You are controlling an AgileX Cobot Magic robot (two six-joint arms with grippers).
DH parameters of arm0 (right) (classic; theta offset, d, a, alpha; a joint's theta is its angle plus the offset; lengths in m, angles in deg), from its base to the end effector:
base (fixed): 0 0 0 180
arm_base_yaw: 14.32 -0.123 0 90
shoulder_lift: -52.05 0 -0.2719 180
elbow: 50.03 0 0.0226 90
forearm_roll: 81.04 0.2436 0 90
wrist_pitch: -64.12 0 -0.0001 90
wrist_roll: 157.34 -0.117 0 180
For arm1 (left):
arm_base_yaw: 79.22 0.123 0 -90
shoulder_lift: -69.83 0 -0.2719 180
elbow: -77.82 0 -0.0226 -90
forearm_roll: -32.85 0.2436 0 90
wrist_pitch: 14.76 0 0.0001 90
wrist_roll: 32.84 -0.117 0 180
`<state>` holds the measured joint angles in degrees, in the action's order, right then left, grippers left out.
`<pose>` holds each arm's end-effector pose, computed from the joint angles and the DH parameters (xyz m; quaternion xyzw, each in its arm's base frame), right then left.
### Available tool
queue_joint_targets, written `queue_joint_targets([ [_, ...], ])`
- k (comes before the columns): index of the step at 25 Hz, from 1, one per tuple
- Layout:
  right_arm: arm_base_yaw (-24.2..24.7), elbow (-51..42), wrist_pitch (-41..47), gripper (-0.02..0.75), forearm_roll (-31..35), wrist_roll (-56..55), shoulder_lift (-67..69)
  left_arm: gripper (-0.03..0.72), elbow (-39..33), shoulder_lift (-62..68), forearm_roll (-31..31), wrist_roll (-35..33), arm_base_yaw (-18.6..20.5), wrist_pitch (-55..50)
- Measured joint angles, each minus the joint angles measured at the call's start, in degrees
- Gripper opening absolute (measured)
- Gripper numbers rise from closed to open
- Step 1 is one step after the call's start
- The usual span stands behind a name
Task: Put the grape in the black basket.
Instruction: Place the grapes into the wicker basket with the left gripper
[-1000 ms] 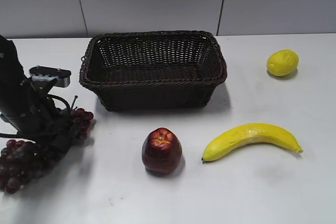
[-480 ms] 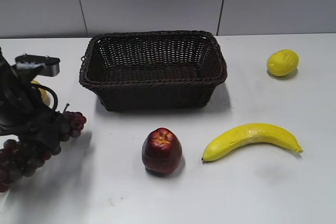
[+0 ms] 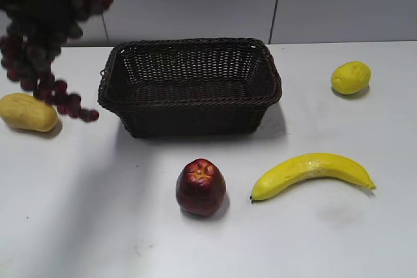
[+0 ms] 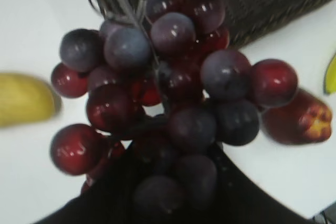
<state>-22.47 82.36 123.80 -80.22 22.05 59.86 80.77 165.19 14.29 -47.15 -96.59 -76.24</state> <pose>0.0238 0.0049 0.2671 -0.0557 0.8420 0.0481 0.5344 0.2969 -0.1272 0.3063 0.2211 0.9366 -0.1613 0.2187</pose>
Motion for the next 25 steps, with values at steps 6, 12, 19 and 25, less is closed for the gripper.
queue_joint_targets([
  [6,0.0,0.0,0.1,0.589,0.0,0.0,0.0,0.243,17.1,2.8,-1.6,0.0,0.0,1.7],
  [12,0.0,0.0,0.0,0.589,0.0,0.0,0.0,0.243,20.9,9.4,-5.7,0.0,-2.5,8.2],
  [19,0.0,0.0,0.1,0.589,0.0,0.0,0.0,0.242,21.0,18.5,-6.2,0.0,-6.7,12.5],
  [25,0.0,0.0,0.0,0.589,0.0,0.0,0.0,0.242,21.0,27.5,-5.7,0.0,-6.7,12.4],
])
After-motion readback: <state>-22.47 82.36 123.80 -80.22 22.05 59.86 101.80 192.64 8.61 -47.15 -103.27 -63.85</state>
